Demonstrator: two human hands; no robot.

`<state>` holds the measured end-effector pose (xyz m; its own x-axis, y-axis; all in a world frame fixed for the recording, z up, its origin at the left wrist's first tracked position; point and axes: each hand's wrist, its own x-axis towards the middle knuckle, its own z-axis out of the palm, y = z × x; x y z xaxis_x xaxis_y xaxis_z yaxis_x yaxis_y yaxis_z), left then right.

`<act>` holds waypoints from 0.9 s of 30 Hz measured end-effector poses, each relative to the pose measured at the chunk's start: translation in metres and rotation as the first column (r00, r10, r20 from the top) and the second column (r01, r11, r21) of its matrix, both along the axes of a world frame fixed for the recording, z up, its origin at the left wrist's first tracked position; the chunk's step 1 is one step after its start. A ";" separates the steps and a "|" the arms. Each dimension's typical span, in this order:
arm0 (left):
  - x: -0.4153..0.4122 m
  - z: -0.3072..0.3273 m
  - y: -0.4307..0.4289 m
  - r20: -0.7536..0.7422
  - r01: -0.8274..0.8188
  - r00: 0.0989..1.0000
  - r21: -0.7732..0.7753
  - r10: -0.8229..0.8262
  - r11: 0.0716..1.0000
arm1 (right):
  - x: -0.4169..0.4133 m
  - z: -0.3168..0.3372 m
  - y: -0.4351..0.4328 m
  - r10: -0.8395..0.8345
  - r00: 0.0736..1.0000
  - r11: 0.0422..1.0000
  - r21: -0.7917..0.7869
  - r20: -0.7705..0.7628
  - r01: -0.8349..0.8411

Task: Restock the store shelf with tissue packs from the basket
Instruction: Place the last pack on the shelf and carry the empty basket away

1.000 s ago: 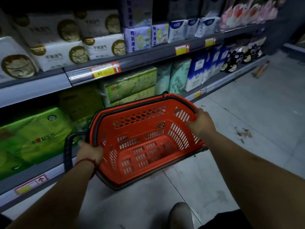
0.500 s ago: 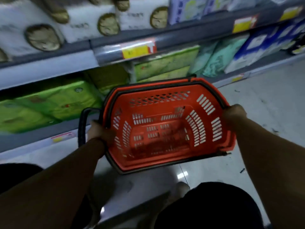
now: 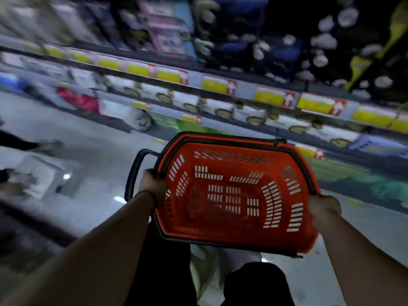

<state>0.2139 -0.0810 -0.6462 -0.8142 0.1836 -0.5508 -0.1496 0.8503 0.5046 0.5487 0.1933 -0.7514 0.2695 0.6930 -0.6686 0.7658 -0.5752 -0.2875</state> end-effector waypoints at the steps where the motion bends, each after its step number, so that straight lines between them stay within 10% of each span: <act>1: -0.011 0.020 -0.018 -0.036 -0.055 0.998 0.003 0.055 0.999 | -0.014 -0.015 0.005 0.057 0.998 0.998 -0.006 -0.029 -0.058; 12: -0.118 0.195 -0.234 -0.238 -0.523 0.793 0.206 0.561 0.827 | -0.308 0.199 -0.102 0.525 0.809 0.851 0.162 -0.264 -0.499; 27: -0.426 0.215 -0.551 -0.117 -0.760 0.589 0.258 0.800 0.597 | -0.747 0.320 -0.394 0.796 0.528 0.601 0.281 -0.296 -0.748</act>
